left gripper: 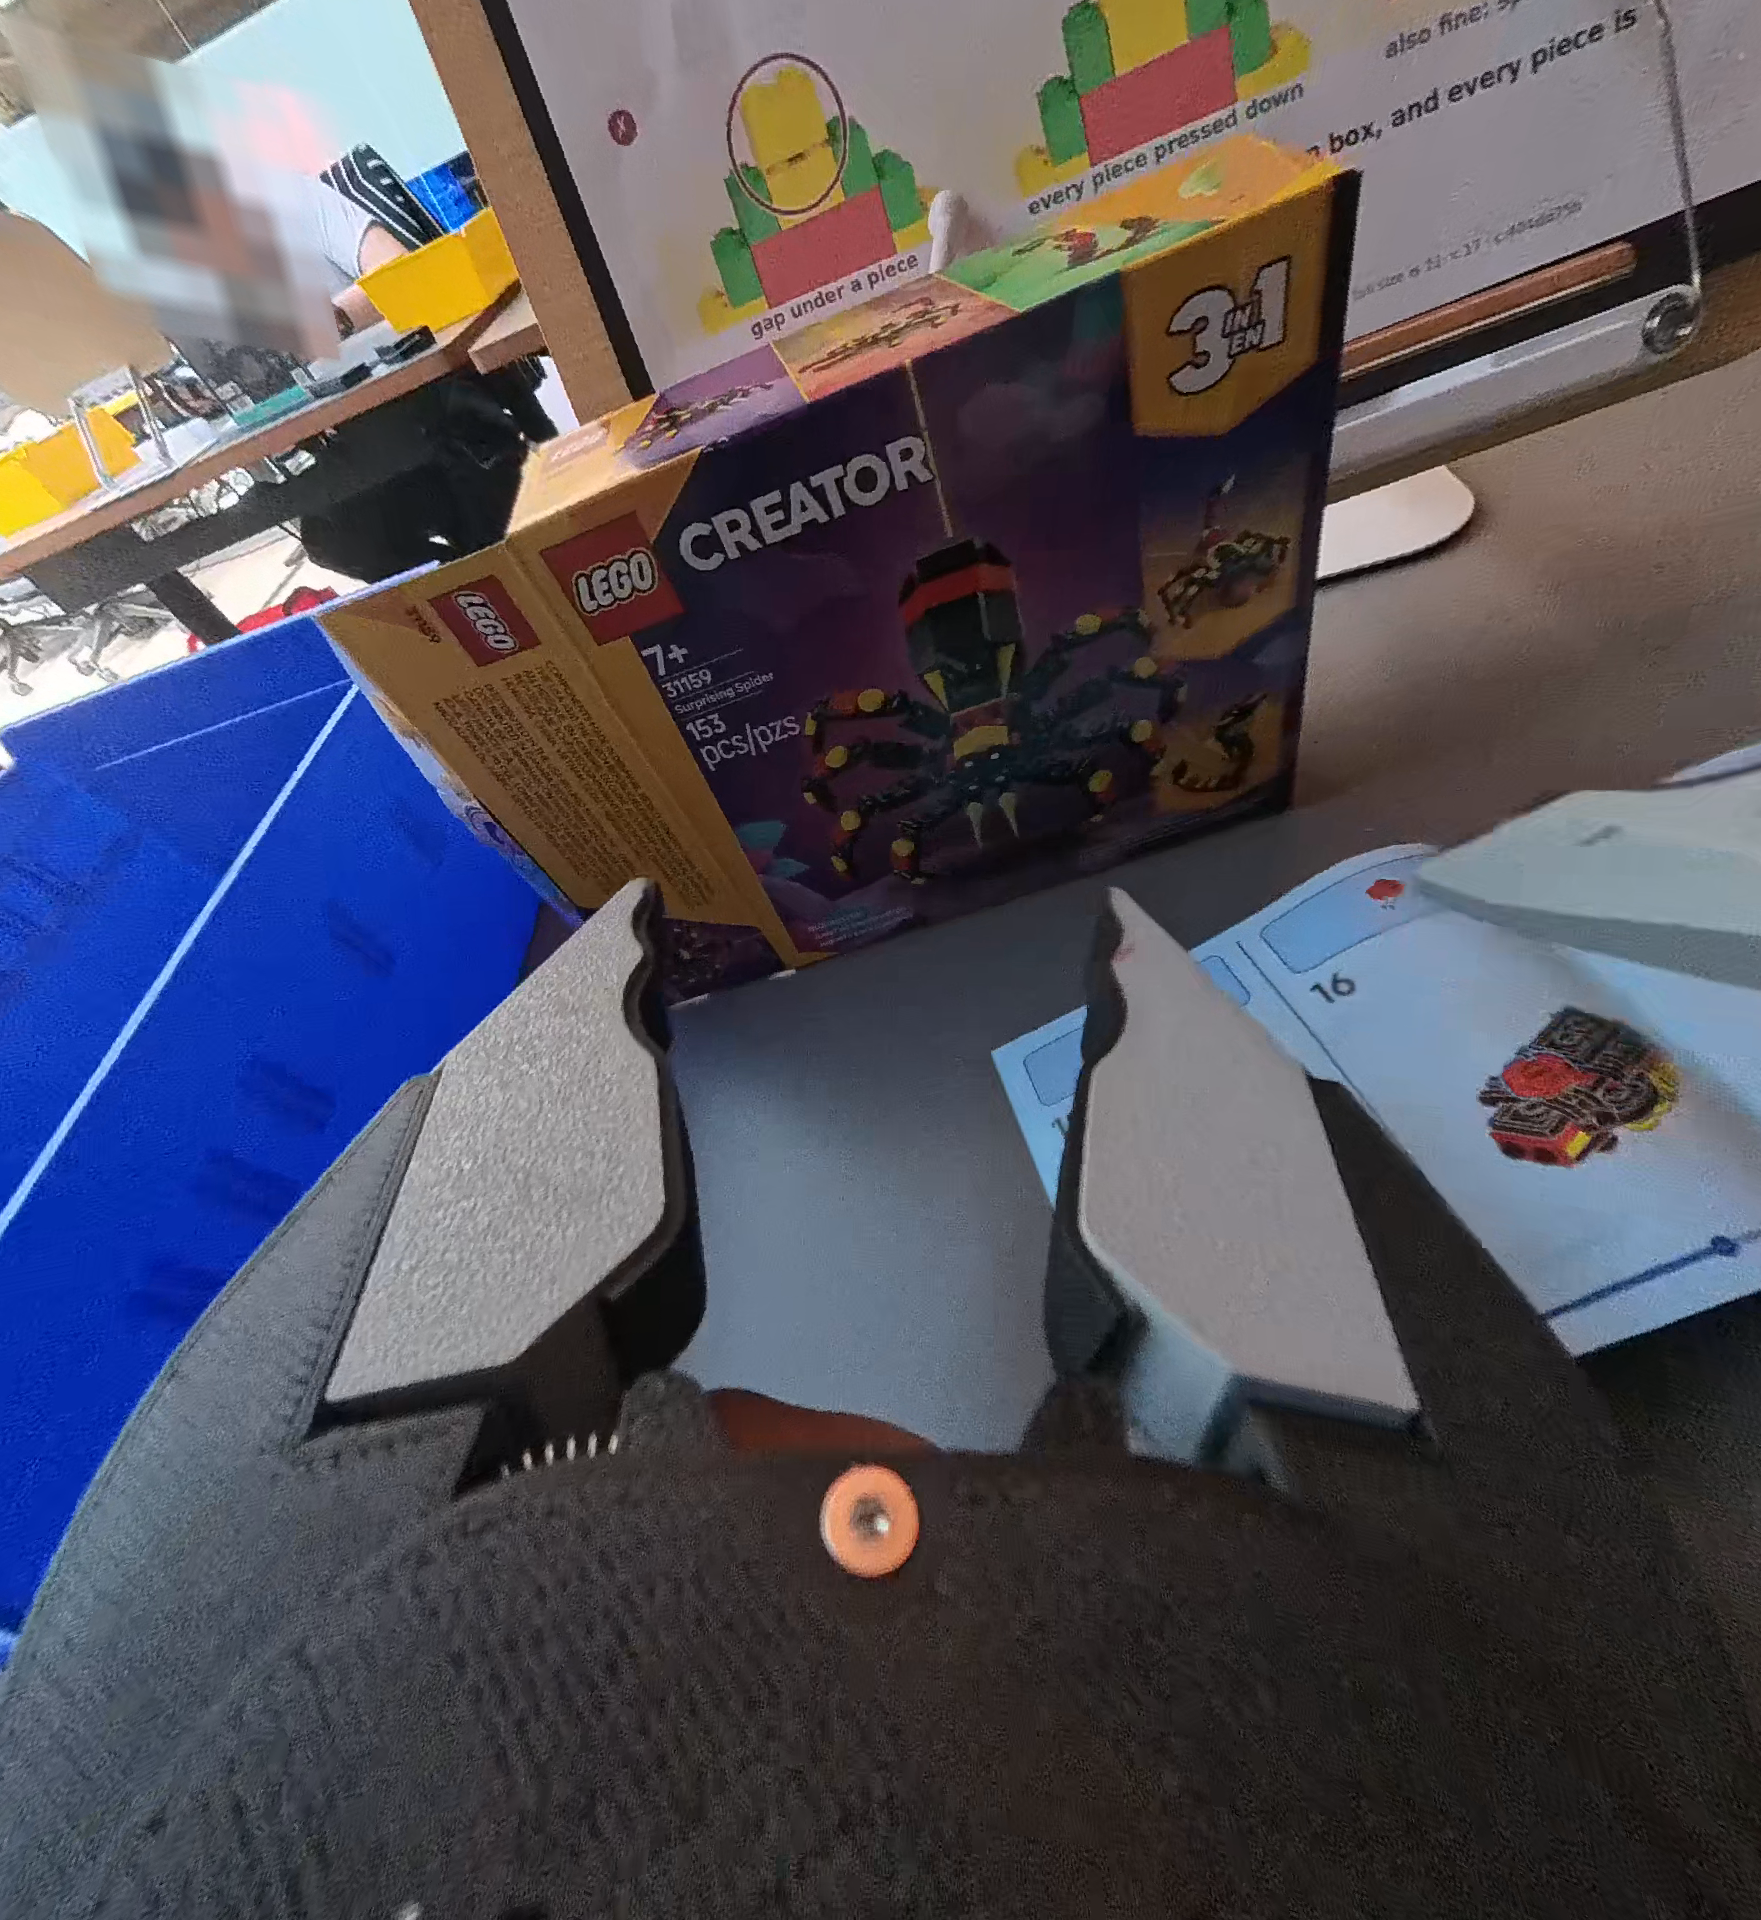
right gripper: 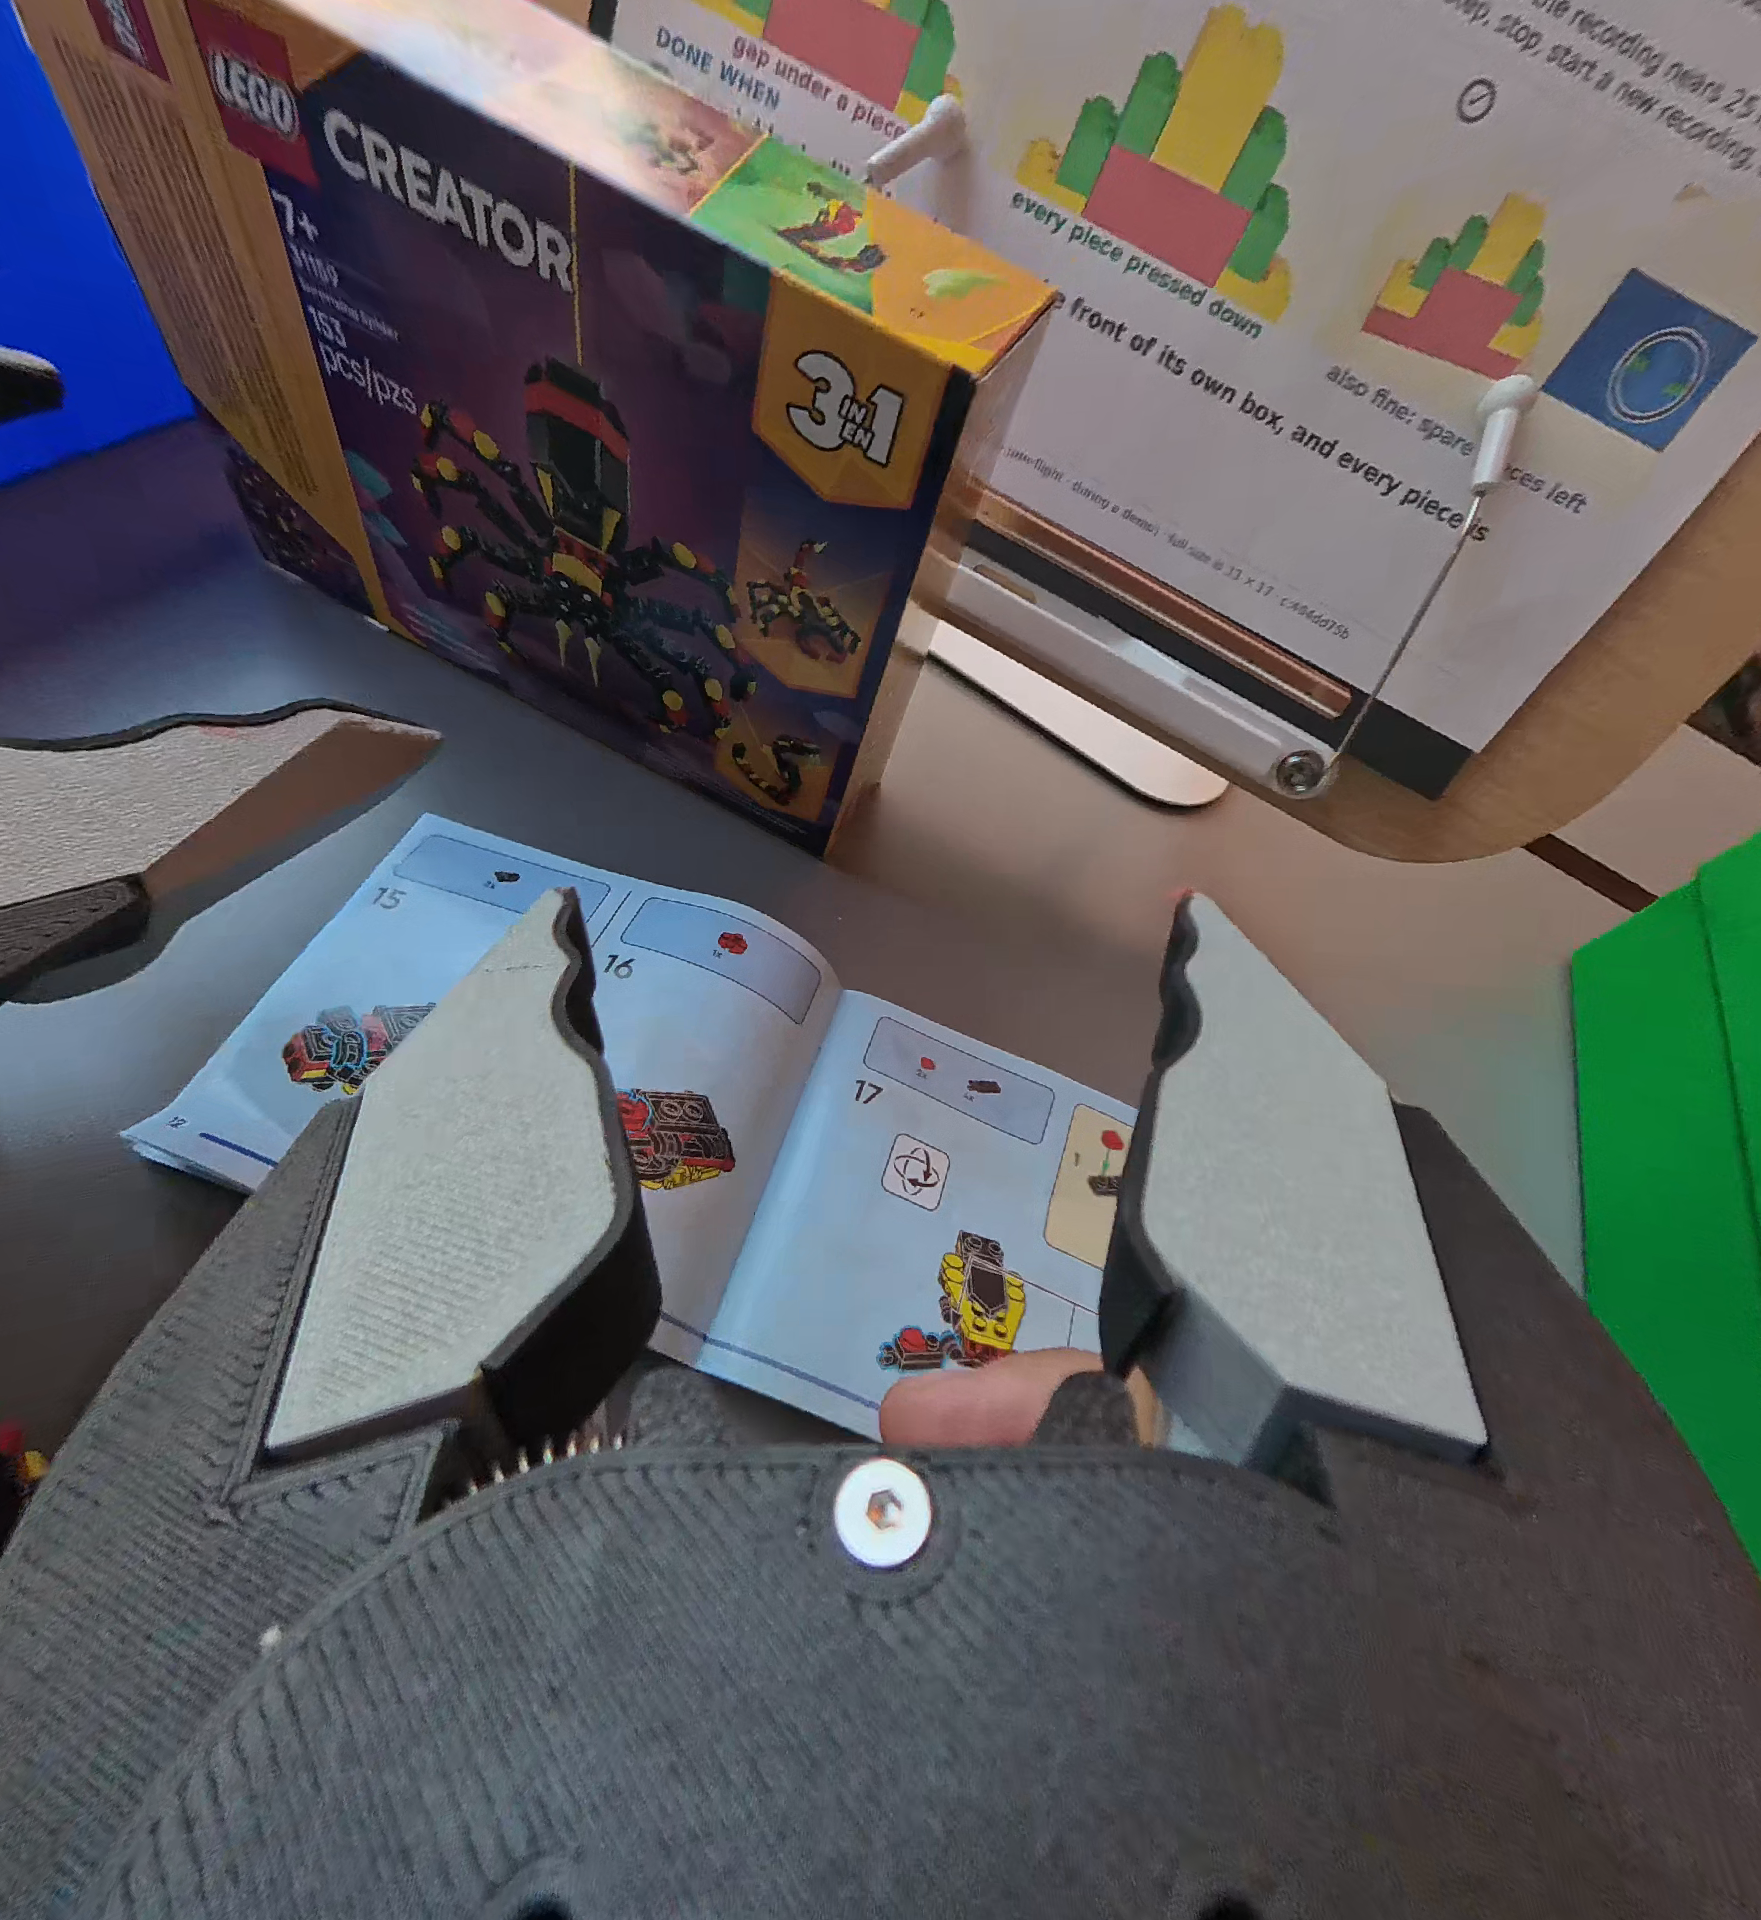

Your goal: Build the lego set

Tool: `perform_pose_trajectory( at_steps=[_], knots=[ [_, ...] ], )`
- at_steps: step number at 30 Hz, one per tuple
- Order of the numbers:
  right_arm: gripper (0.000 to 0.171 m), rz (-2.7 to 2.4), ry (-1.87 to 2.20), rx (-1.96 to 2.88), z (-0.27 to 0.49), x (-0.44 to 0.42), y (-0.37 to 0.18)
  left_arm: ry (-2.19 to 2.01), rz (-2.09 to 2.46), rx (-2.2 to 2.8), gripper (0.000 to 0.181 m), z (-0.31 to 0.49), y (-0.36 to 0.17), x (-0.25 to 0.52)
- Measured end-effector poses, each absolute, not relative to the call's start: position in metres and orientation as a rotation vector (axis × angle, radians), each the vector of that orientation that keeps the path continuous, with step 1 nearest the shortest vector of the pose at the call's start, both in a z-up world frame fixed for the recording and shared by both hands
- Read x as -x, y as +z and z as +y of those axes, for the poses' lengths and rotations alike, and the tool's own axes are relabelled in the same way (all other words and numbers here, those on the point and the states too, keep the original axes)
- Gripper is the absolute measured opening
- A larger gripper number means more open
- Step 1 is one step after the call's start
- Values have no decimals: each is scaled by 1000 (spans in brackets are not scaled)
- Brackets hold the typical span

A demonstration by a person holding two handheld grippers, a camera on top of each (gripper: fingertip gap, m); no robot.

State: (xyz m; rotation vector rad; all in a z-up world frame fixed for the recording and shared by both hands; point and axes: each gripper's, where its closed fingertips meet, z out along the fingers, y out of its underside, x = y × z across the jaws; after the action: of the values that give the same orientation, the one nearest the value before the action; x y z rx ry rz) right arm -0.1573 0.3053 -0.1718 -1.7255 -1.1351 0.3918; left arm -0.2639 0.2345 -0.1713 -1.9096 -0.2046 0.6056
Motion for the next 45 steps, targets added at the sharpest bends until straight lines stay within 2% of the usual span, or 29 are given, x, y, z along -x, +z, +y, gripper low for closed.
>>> perform_pose_trajectory(
  at_steps=[12,16,22,26,31,39,42,45],
  knots=[
    [88,-1243,676,1667,280,128,-155,386,-107,1837,63,230,-152,237],
    [85,-1271,614,1634,288,102,-158,341,-92,1800,64,223,-141,233],
    [82,-1242,611,1644,301,67,-162,231,-107,1735,53,213,-126,230],
    [80,-1229,586,1646,312,51,-169,162,-51,1806,52,215,-133,227],
    [79,-1257,642,1650,305,45,-180,79,277,1848,54,194,-131,194],
    [76,-1289,722,1628,291,55,-184,45,594,1836,54,166,-173,164],
    [75,-1297,767,1640,297,56,-192,-3,619,1853,66,164,-180,159],
    [73,-1254,852,1628,305,57,-193,-131,617,1849,68,155,-183,153]
  ],
)
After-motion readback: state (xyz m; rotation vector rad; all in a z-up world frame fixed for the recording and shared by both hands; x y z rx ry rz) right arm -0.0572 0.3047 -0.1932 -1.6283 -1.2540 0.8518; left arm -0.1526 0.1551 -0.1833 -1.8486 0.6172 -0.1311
